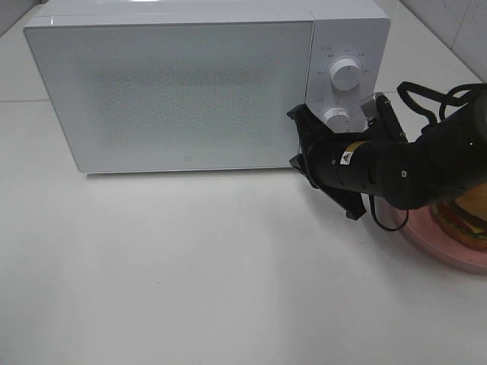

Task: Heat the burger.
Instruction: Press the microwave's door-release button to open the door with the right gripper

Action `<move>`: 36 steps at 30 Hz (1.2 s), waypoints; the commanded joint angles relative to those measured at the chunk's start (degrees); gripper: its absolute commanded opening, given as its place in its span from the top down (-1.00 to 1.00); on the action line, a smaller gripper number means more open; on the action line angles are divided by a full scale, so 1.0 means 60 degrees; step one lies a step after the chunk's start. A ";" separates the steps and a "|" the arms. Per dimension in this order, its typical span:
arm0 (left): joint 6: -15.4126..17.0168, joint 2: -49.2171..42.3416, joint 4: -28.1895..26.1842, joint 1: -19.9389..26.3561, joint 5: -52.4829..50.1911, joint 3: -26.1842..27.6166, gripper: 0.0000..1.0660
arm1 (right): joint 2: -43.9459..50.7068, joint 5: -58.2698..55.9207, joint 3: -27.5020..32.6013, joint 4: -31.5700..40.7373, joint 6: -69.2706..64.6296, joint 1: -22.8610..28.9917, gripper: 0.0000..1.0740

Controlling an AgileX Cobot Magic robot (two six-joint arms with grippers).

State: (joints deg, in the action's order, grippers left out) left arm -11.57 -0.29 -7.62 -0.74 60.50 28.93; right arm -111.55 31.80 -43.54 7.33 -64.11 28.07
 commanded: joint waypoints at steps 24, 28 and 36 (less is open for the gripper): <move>0.0019 -0.0181 -0.0076 -0.0048 -0.0095 -0.0010 1.00 | -0.0964 0.2053 -0.0048 0.1461 -0.0181 -0.0487 0.98; 0.0019 -0.0181 -0.0076 -0.0048 -0.0095 -0.0010 1.00 | -0.1251 0.2683 -0.0048 0.1461 -0.0382 -0.0487 0.98; 0.0019 -0.0181 -0.0076 -0.0048 -0.0095 -0.0010 1.00 | -0.1461 0.3782 -0.0048 0.1557 -0.0411 -0.0487 0.98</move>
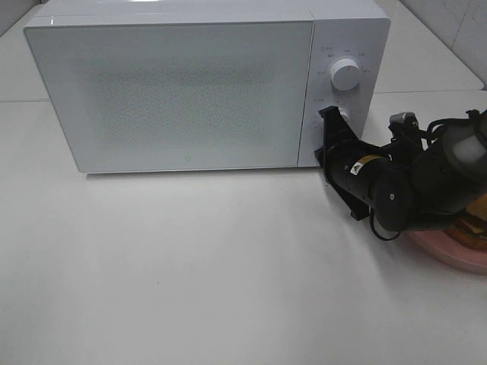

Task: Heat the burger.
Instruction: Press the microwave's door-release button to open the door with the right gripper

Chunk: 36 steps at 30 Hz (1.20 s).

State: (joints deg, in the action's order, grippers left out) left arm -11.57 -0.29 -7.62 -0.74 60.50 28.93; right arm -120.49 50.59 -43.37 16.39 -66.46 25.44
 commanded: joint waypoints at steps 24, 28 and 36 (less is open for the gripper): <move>0.0019 -0.0181 -0.0076 -0.0048 -0.0095 -0.0010 1.00 | -0.0325 0.1738 -0.0497 0.0143 -0.0382 -0.0048 0.98; 0.0019 -0.0181 -0.0076 -0.0048 -0.0095 -0.0010 1.00 | -0.0325 0.1595 -0.0707 0.0172 -0.0363 -0.0048 0.98; 0.0019 -0.0181 -0.0076 -0.0048 -0.0095 -0.0010 1.00 | -0.0325 0.1547 -0.1050 0.0239 -0.0076 -0.0048 0.98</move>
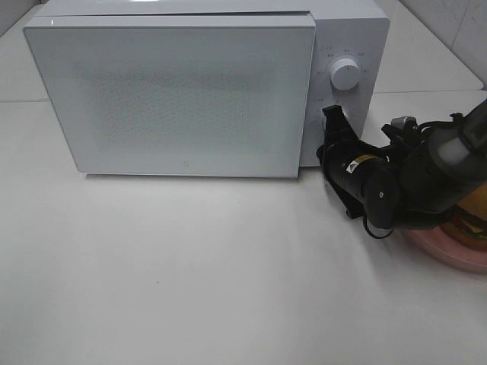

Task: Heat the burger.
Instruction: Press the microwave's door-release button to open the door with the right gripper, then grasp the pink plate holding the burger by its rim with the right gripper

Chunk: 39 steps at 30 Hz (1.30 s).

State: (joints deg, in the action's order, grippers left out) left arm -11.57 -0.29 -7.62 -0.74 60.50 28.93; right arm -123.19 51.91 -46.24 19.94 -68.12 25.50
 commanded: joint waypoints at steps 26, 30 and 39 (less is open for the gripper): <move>0.0019 -0.0181 -0.0076 -0.0048 -0.0095 -0.0010 1.00 | 0.2301 -0.2340 0.1222 -0.0487 0.2254 -0.0057 0.84; 0.0019 -0.0181 -0.0076 -0.0048 -0.0095 -0.0010 1.00 | 0.2741 -0.2960 0.1480 -0.0487 0.3552 -0.0057 0.81; 0.0019 -0.0181 -0.0076 -0.0048 -0.0095 -0.0010 1.00 | 0.3963 -0.4450 0.1652 -0.0497 0.8537 -0.0057 0.74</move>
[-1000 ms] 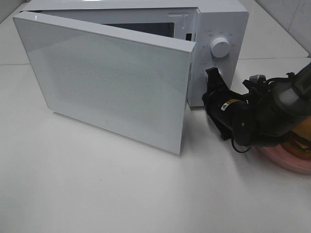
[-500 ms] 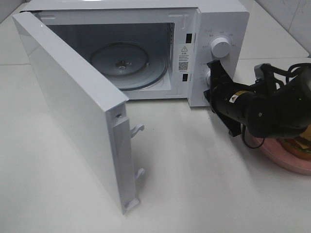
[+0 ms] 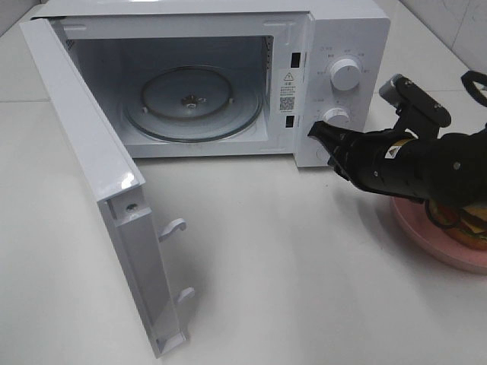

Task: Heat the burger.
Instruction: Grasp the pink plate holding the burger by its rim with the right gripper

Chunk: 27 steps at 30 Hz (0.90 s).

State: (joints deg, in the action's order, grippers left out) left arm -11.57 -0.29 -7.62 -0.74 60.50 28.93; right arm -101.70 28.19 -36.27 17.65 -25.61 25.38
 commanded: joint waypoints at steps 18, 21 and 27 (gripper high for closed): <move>0.0019 -0.0181 -0.0076 -0.0048 -0.0095 -0.0010 1.00 | 0.1270 -0.7420 -0.2063 -0.0124 0.6159 -0.0038 0.62; 0.0019 -0.0181 -0.0076 -0.0048 -0.0095 -0.0010 1.00 | 0.1270 -0.7935 -0.2292 -0.0248 0.6207 -0.0038 0.60; 0.0019 -0.0181 -0.0076 -0.0048 -0.0095 -0.0010 1.00 | 0.1270 -1.0523 -0.3409 -0.2044 0.5109 -0.0038 0.29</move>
State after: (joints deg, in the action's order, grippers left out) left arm -11.57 -0.29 -7.62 -0.74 60.50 28.93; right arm -94.54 -30.88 -55.46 8.54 7.33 25.38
